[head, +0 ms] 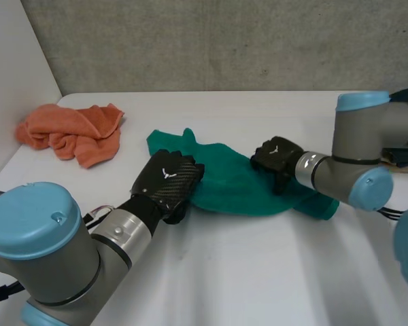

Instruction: Fold the laundry.

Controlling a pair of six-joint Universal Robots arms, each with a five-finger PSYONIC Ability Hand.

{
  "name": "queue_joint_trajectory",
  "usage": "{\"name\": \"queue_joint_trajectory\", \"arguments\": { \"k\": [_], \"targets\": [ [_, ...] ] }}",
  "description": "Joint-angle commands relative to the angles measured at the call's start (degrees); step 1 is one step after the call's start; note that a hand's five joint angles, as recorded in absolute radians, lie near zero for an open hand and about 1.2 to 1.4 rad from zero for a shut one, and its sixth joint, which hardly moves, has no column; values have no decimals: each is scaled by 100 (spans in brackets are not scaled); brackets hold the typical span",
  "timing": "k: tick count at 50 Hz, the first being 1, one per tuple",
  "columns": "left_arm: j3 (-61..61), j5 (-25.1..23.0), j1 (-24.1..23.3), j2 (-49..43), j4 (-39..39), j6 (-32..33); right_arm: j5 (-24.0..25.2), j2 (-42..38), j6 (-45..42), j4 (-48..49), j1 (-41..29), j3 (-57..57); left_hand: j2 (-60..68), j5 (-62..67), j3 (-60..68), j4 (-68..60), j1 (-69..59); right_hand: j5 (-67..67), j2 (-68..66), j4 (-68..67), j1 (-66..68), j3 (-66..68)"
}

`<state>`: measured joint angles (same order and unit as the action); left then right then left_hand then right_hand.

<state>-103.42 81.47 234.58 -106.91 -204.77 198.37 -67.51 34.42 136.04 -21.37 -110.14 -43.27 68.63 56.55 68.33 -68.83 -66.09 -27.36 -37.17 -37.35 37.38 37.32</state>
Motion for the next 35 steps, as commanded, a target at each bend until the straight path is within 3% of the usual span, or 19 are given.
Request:
{"name": "queue_joint_trajectory", "arguments": {
  "k": [1, 3, 11, 15, 19, 22, 26, 28, 35],
  "targets": [
    [24, 9, 53, -32, -19, 0, -104, -85, 27, 195, -25, 363, 1137, 1345, 1167, -1117, -1391, -4264, -4283, -4265, 4262, 4268],
    [59, 18, 88, -40, -19, 9, -210, 274, 106, 265, -42, 249, 1137, 1345, 1167, -1117, -1391, -4264, -4283, -4265, 4262, 4268],
    [269, 27, 509, 108, 43, 9, -359, 2953, 370, 819, 37, -1550, 1137, 1345, 1167, -1117, -1391, -4264, -4283, -4265, 4262, 4268],
    [366, 18, 641, 372, 51, 0, -351, 3649, 318, 548, 246, -2088, 1137, 1345, 1167, -1117, -1391, -4264, -4283, -4265, 4262, 4268],
    [366, 1, 694, 487, 104, -35, -351, 4054, 178, -372, 677, -2457, 1137, 1345, 1167, -1117, -1391, -4264, -4283, -4265, 4262, 4268],
    [384, -34, 720, 452, 296, -35, -316, 4143, -120, -1303, 757, -2668, 1137, 1345, 1167, -1117, -1391, -4264, -4283, -4265, 4262, 4268],
    [454, -157, 712, 154, 491, -17, -316, 4126, -350, -1870, 757, -2854, 1137, 1345, 1167, -1117, -1391, -4264, -4283, -4265, 4262, 4268],
    [655, -202, 721, -354, 500, 9, -316, 4108, -298, -1696, 766, -2863, 1137, 1345, 1167, -1117, -1391, -4264, -4283, -4265, 4262, 4268],
    [1902, -184, 861, -1235, 386, 202, -456, 3502, 967, 773, 670, -2556, 1137, 1345, 1167, -1117, -1391, -4264, -4283, -4265, 4262, 4268]
  ]
}}
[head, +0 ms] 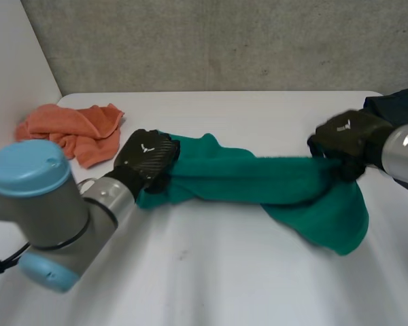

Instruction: Fold the laundry.

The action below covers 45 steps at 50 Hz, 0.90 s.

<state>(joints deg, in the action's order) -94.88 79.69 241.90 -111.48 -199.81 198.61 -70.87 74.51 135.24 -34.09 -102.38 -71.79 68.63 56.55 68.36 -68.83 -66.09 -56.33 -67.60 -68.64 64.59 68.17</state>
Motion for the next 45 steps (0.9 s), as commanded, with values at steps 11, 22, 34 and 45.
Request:
{"name": "queue_joint_trajectory", "arguments": {
  "k": [11, 22, 34, 45],
  "targets": [
    [4047, 12, 454, -832, -2490, 311, -1656, -701, 2367, 7278, -748, 1098, 1137, 1345, 1164, -1117, -1391, -1367, -1240, -1136, 1541, 1183],
    [2846, -15, 481, -208, -2265, 90, -1509, -718, 2340, 7206, -836, 387, 1137, 1345, 1164, -1117, -1391, -1367, -1240, -1136, 1541, 1183],
    [-529, -23, 410, -109, -1921, 265, -920, -1245, 2261, 6344, -775, -1591, 723, 931, 750, -703, -977, -1367, -1240, -1136, 1541, 1183],
    [-1076, -15, 489, -411, -1245, 820, -902, -1422, 1760, 6274, -748, -2207, -4040, -3833, -4013, 4060, 3786, -1367, -1240, -1136, 1541, 1183]
  ]
}}
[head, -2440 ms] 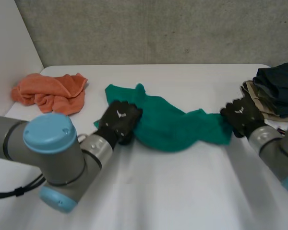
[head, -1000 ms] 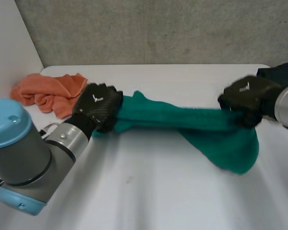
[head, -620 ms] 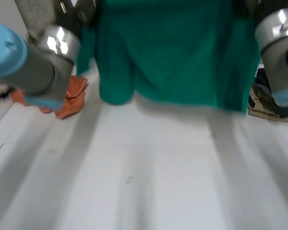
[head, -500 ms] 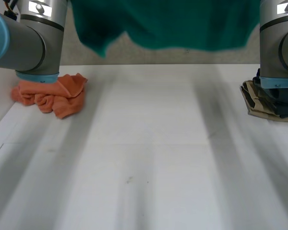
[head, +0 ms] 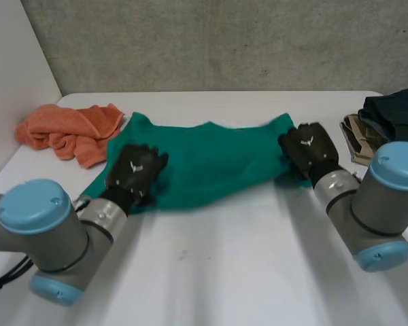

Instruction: Fold the laundry.

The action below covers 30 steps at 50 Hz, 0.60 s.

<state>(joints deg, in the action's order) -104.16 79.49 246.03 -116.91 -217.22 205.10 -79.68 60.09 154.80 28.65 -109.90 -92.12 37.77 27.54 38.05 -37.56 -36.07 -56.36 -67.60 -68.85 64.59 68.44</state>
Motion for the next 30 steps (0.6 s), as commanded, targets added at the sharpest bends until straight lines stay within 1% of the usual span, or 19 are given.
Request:
{"name": "queue_joint_trajectory", "arguments": {
  "k": [1, 3, 4, 9, 13, 14, 17, 18, 22, 25, 27, 30],
  "targets": [
    [-166, 5, 120, 386, 679, 136, -30, 29, -196, 0, 4, -183, -1238, -1215, -1267, 1218, 1069, -1364, -1240, -1115, 1541, 1156],
    [-201, 5, 164, 599, 838, 83, -30, 55, -187, -44, 30, -183, -1359, -1336, -1387, 1338, 1189, -1364, -1240, -1115, 1541, 1156],
    [-227, -4, 234, 817, 1004, -4, -30, 55, -178, -44, 39, -183, -1442, -1419, -1471, 1422, 1272, -1364, -1240, -1115, 1541, 1156],
    [-324, -30, 533, 1284, 1418, -330, -39, 152, -143, -184, 249, -192, -1443, -1420, -1472, 1423, 1273, -1364, -1240, -1115, 1541, 1156],
    [-430, -311, 840, 1373, 1603, -410, -48, 187, -143, -307, 373, -139, -1259, -1236, -1287, 1238, 1089, -1364, -1240, -1115, 1541, 1156],
    [-465, -503, 1006, 1373, 1630, -392, -48, 187, -152, -342, 382, -122, -1142, -1118, -1170, 1121, 972, -1364, -1240, -1115, 1541, 1156],
    [-509, -838, 1306, 1356, 1674, -375, -39, 178, -170, -430, 443, -78, -1090, -1067, -1118, 1069, 920, -1364, -1240, -1115, 1541, 1156],
    [-526, -1065, 1472, 1321, 1691, -375, -39, 161, -170, -439, 443, -60, -873, -850, -902, 853, 704, -1364, -1240, -1115, 1541, 1156],
    [-465, -1514, 1754, 935, 1770, -340, -48, 108, -152, -448, 470, 1, -402, -379, -431, 382, 233, -1364, -1240, -1115, 1541, 1156],
    [-386, -1656, 1886, 715, 1806, -261, -39, 108, -152, -448, 461, 1, 19, 43, -9, -40, -189, -1364, -1240, -1115, 1541, 1156],
    [-281, -1709, 2044, 547, 1823, -146, -47, 90, -152, -448, 452, 10, 71, 94, 42, -91, -241, -1364, -1240, -1115, 1541, 1156],
    [-219, -1727, 2141, 355, 1823, 3, -48, 90, -152, -448, 435, 1, 71, 94, 42, -91, -241, -1364, -1240, -1115, 1541, 1156]
  ]
}}
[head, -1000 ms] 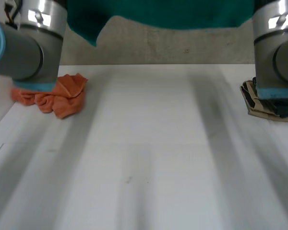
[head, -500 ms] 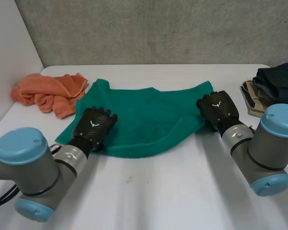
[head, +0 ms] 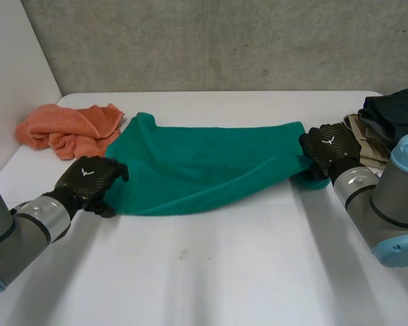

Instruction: Fold the laundry.

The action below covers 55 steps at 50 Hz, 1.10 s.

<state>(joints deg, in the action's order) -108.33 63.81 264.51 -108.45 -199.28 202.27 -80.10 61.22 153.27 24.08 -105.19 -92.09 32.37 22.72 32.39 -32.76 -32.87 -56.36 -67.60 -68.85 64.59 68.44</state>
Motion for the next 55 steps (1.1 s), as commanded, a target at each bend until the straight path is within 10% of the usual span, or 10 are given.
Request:
{"name": "queue_joint_trajectory", "arguments": {
  "k": [1, 55],
  "targets": [
    [216, -159, 294, -545, 30, 321, -6, -31, 2, 9, -45, -1, 610, 575, 608, -572, -561, -1364, -1240, -1115, 1541, 1156],
    [3256, -53, -260, -2769, 381, 673, 3, -145, -60, 0, -72, -125, 2999, 2964, 2997, -2960, -2949, -1364, -1240, -1115, 1541, 1156]
  ]
}}
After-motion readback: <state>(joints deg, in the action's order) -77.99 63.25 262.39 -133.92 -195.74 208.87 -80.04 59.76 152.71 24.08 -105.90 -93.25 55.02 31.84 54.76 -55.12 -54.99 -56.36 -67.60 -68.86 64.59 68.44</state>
